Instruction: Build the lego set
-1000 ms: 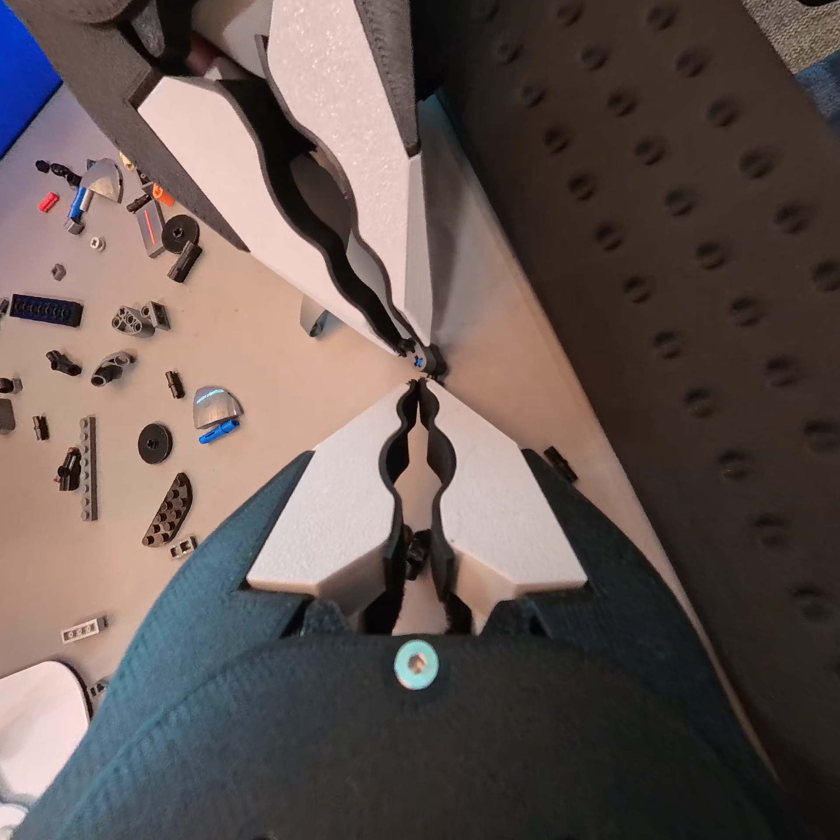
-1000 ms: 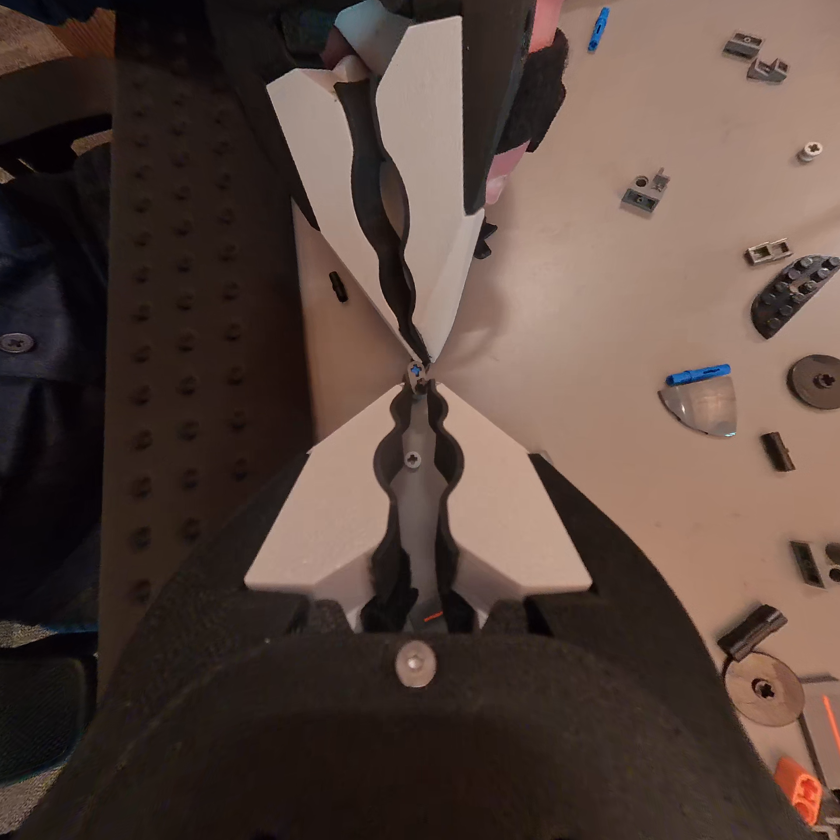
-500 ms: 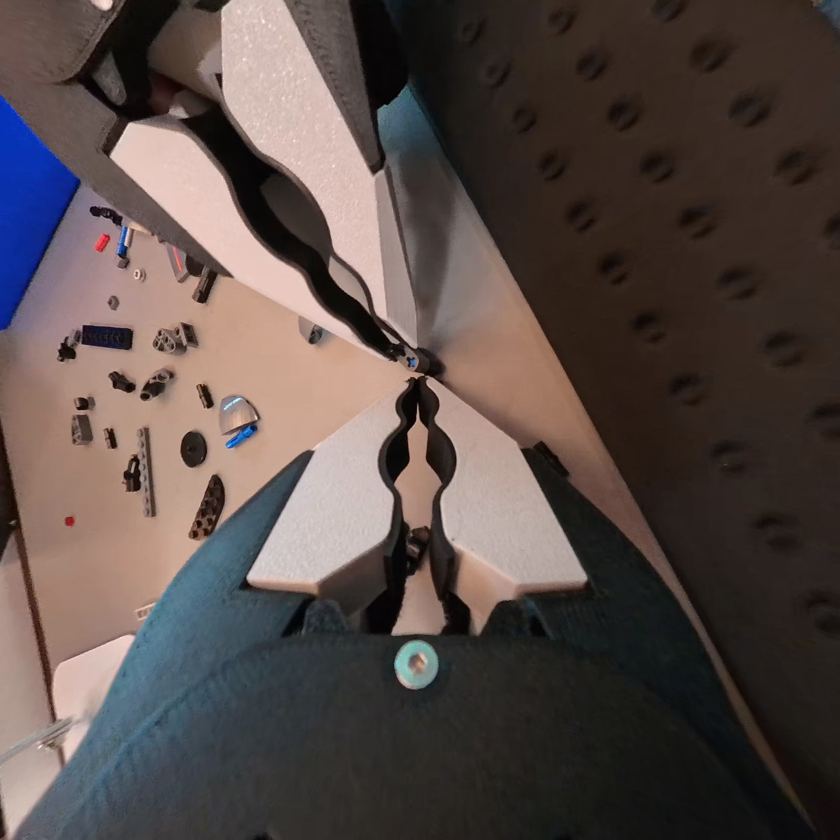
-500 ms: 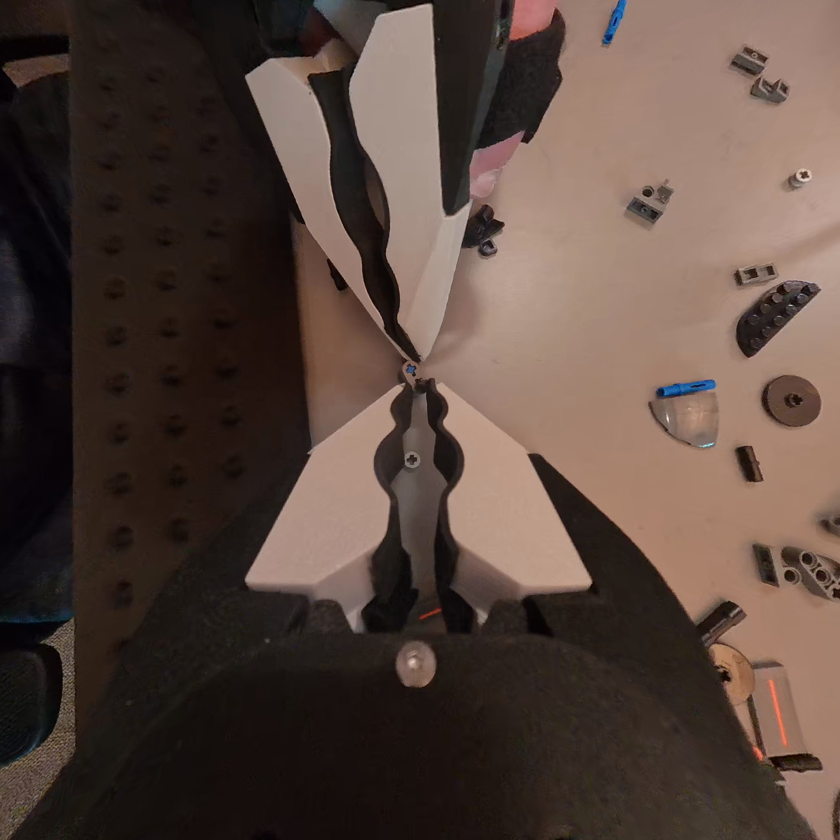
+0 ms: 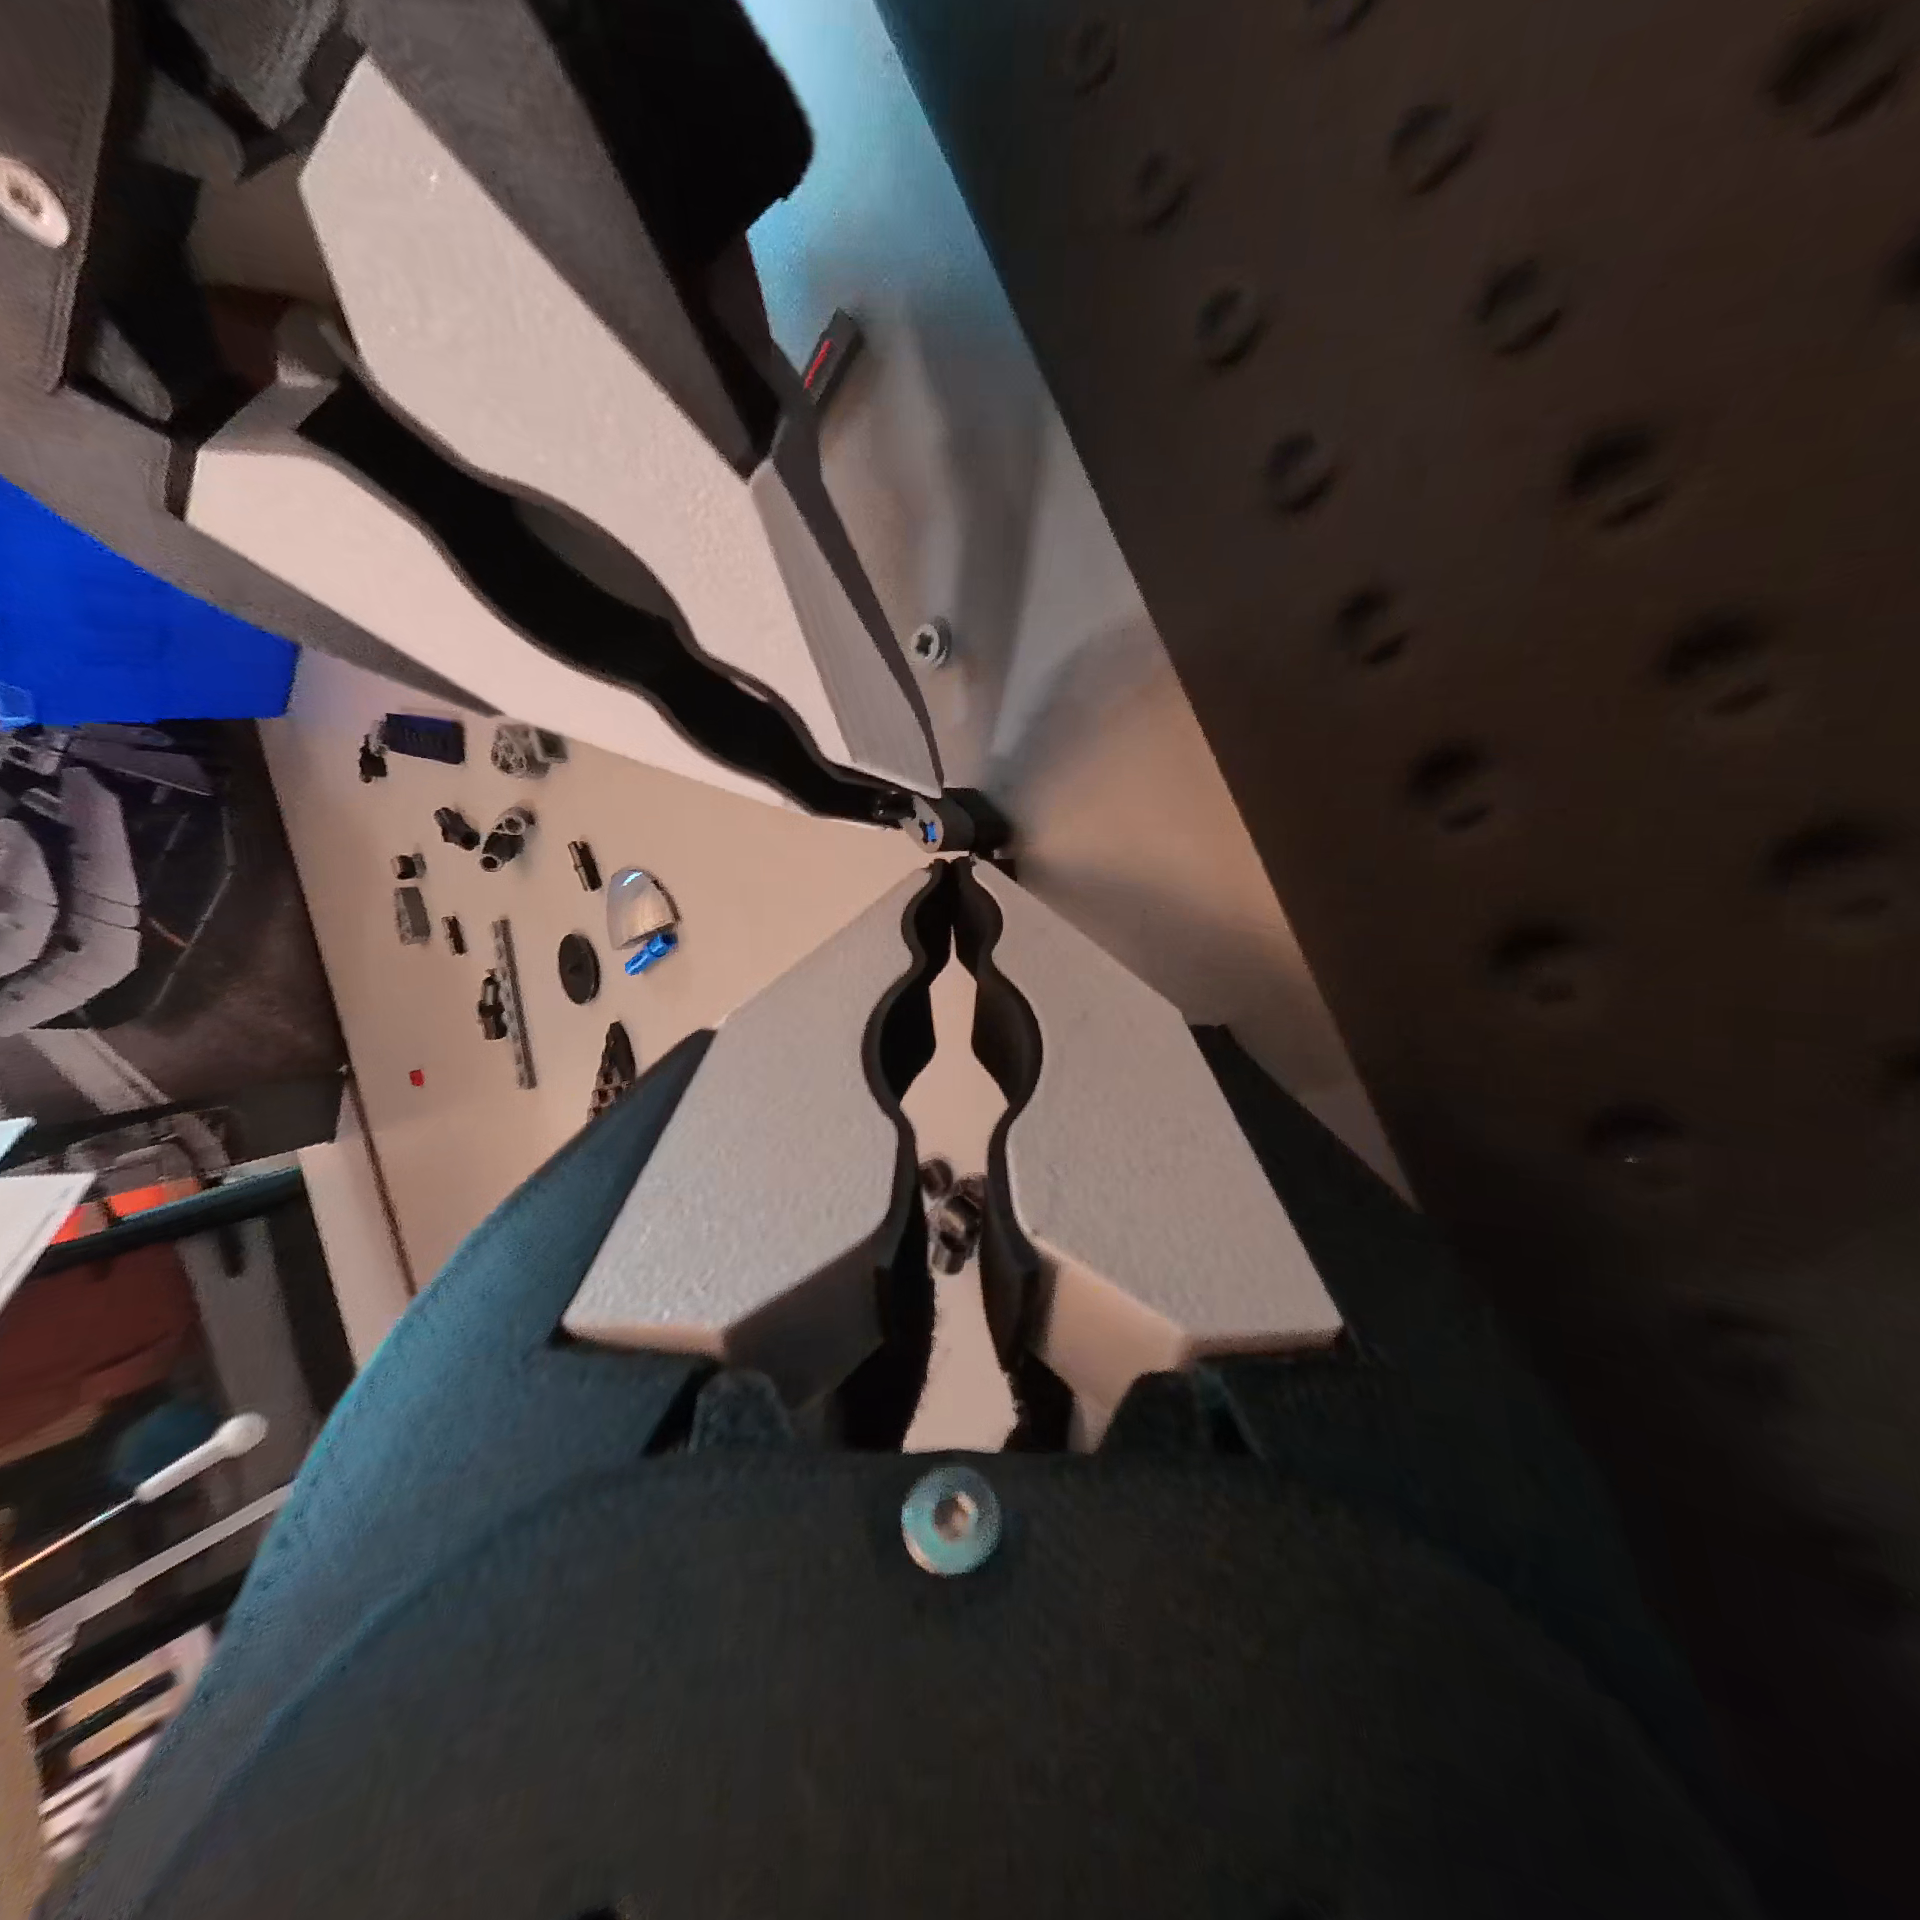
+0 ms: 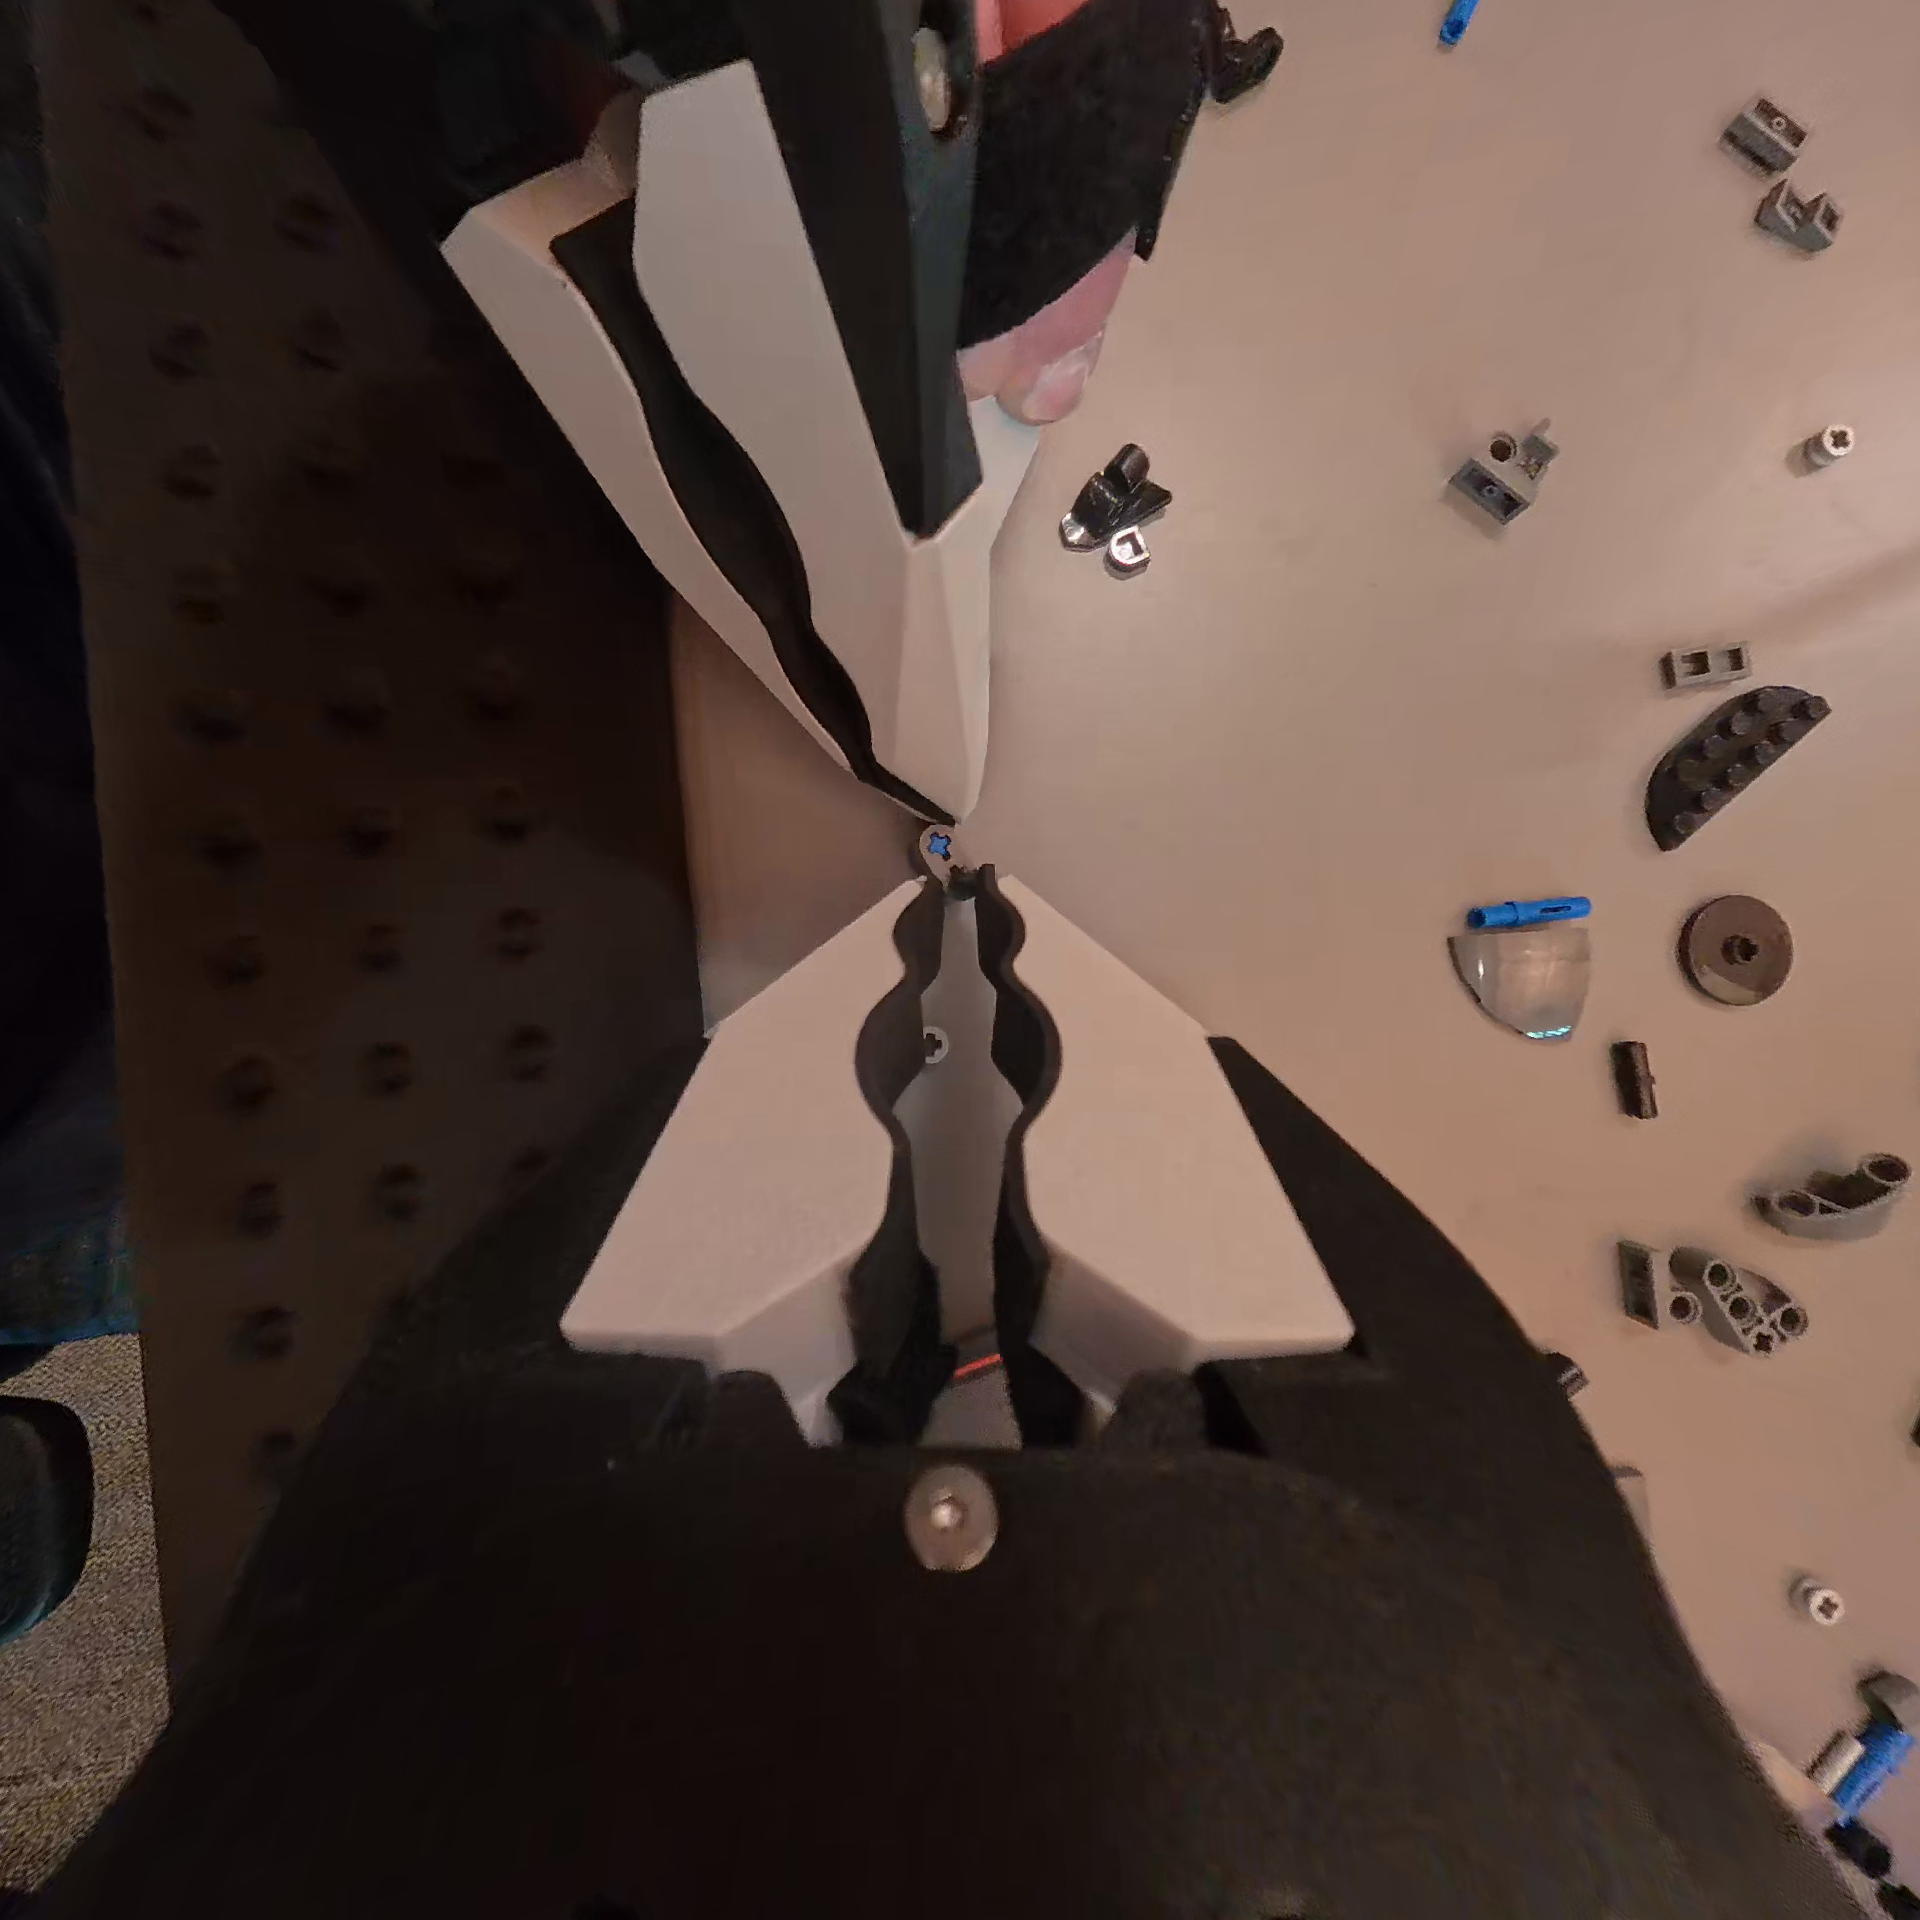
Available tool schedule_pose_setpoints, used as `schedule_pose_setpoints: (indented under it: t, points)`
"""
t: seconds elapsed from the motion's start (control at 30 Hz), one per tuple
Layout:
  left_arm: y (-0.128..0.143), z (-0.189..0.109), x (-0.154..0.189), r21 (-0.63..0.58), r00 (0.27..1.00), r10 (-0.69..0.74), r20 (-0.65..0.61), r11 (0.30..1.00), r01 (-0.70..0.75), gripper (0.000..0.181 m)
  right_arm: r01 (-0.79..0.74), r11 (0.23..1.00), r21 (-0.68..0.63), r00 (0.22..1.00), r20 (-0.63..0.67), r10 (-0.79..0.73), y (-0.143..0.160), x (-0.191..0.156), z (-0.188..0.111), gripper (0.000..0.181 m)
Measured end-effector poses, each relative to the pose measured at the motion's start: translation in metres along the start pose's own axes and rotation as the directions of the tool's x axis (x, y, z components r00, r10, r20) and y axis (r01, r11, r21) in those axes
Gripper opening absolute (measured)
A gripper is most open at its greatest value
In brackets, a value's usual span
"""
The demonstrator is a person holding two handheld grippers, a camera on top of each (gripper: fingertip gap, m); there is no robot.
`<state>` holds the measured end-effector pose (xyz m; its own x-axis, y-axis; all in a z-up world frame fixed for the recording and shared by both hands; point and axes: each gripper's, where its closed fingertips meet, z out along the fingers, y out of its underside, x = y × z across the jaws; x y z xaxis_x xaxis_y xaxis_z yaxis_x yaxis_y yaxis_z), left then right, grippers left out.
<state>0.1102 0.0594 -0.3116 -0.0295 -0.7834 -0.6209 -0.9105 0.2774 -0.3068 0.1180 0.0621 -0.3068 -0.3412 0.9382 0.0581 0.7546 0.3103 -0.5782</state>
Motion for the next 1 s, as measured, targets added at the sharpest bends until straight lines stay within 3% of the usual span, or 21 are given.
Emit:
schedule_pose_setpoints:
  t: [0.23, 0.33, 0.5, 0.7, 0.87, 1.0]
  points:
    - [-0.002, 0.0, -0.001, -0.009, 0.998, 0.05, 0.024, 0.999, -0.05, 0.0, -0.016, 1.0, 0.015, 1.0, 0.023, 0.016, 0.0, 0.0, 0.0, 0.004]
    - [-0.002, 0.001, -0.001, 0.026, 1.0, -0.009, -0.021, 1.0, 0.01, 0.0, -0.01, 0.999, 0.05, 1.0, 0.024, 0.008, -0.004, 0.001, 0.0, 0.014]
    - [-0.004, 0.001, 0.0, 0.064, 0.998, -0.033, -0.048, 0.997, 0.036, 0.0, 0.035, 0.999, 0.011, 0.999, 0.033, -0.035, -0.003, 0.002, 0.008, 0.013]
    - [0.002, -0.003, -0.013, 0.09, 0.994, -0.107, -0.031, 0.99, 0.109, 0.0, -0.053, 0.996, 0.076, 0.995, 0.088, 0.046, -0.006, 0.006, 0.003, 0.01]
    - [0.002, -0.01, -0.02, 0.123, 0.991, -0.132, -0.024, 0.983, 0.134, 0.019, -0.165, 0.968, 0.19, 0.976, 0.175, 0.132, -0.018, 0.012, -0.014, 0.005]
    - [0.007, -0.007, -0.026, 0.08, 0.994, -0.104, 0.037, 0.992, 0.101, 0.03, -0.21, 0.944, 0.253, 0.962, 0.229, 0.152, -0.026, 0.015, -0.024, 0.005]
